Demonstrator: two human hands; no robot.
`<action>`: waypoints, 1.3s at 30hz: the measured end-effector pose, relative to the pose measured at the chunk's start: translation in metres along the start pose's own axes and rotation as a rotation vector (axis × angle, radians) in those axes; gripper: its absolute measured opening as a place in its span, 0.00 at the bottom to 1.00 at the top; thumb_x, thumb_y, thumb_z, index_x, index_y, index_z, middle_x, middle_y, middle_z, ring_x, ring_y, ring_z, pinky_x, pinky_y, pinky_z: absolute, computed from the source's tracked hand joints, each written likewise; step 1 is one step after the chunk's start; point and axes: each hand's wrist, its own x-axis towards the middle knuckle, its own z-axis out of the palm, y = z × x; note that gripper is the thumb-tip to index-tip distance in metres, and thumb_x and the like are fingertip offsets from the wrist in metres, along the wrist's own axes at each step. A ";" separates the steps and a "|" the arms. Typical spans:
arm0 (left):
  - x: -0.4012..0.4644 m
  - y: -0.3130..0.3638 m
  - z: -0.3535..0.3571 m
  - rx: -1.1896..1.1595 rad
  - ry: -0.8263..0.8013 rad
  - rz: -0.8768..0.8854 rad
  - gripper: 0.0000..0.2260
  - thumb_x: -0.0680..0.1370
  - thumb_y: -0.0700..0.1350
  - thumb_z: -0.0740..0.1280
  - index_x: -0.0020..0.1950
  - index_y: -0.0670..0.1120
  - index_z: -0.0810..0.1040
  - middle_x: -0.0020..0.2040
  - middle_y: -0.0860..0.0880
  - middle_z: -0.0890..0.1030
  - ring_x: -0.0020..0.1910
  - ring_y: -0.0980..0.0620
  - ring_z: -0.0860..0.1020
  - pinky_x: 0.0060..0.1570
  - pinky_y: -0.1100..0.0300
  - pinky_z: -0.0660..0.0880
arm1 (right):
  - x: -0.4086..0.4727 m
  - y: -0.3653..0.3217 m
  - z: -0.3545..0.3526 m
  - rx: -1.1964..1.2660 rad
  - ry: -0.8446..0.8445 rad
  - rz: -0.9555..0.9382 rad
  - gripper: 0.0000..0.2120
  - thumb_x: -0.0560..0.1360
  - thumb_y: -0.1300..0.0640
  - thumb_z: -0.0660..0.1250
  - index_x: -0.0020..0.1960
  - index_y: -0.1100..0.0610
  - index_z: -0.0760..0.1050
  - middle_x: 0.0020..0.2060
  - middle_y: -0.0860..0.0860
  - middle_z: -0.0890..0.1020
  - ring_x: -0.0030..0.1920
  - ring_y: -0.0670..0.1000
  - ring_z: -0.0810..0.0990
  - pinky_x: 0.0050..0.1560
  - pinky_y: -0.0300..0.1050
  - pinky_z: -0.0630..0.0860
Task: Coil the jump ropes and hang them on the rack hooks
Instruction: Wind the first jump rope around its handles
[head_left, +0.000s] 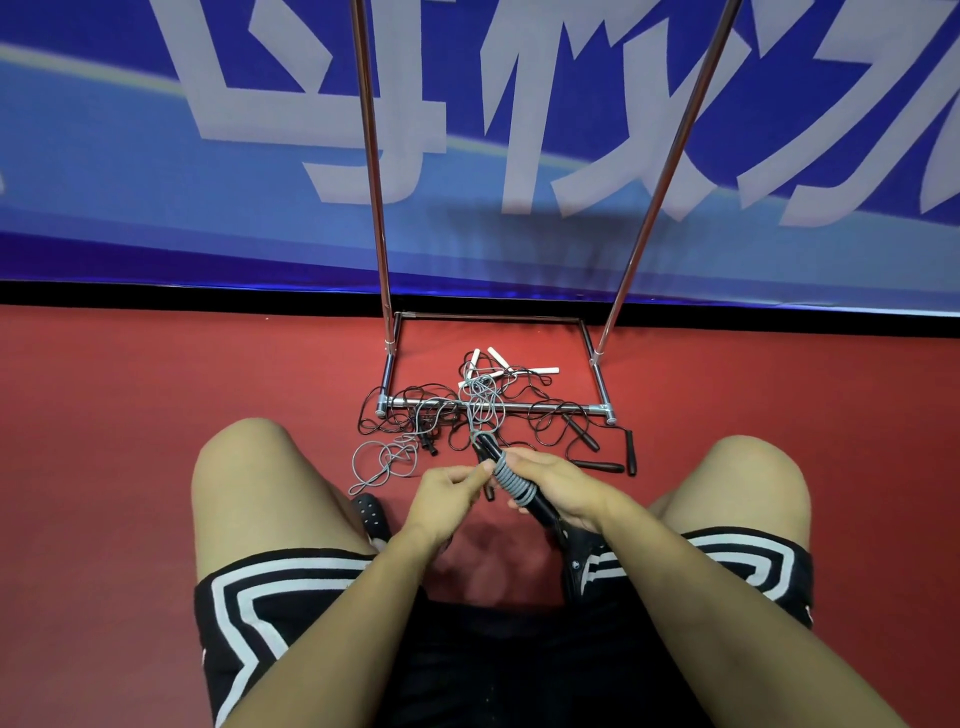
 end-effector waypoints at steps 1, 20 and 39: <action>0.002 -0.002 0.000 -0.006 -0.003 -0.018 0.18 0.84 0.50 0.65 0.45 0.38 0.85 0.27 0.53 0.74 0.24 0.58 0.66 0.30 0.61 0.64 | 0.001 0.001 -0.001 -0.053 0.005 -0.029 0.16 0.86 0.52 0.59 0.70 0.56 0.75 0.55 0.54 0.83 0.49 0.51 0.80 0.50 0.45 0.78; -0.008 0.006 -0.002 0.106 -0.122 -0.043 0.24 0.82 0.55 0.66 0.31 0.42 0.77 0.23 0.51 0.75 0.21 0.58 0.68 0.28 0.65 0.66 | -0.003 -0.001 -0.003 -0.527 0.071 -0.138 0.27 0.66 0.46 0.83 0.61 0.47 0.77 0.52 0.47 0.77 0.50 0.44 0.77 0.55 0.41 0.74; -0.002 0.001 -0.009 0.190 -0.192 -0.033 0.35 0.83 0.66 0.53 0.34 0.39 0.80 0.23 0.43 0.73 0.29 0.45 0.82 0.42 0.57 0.74 | -0.021 -0.015 -0.016 -0.052 -0.004 -0.165 0.15 0.78 0.61 0.74 0.62 0.51 0.78 0.42 0.56 0.85 0.32 0.52 0.78 0.33 0.43 0.74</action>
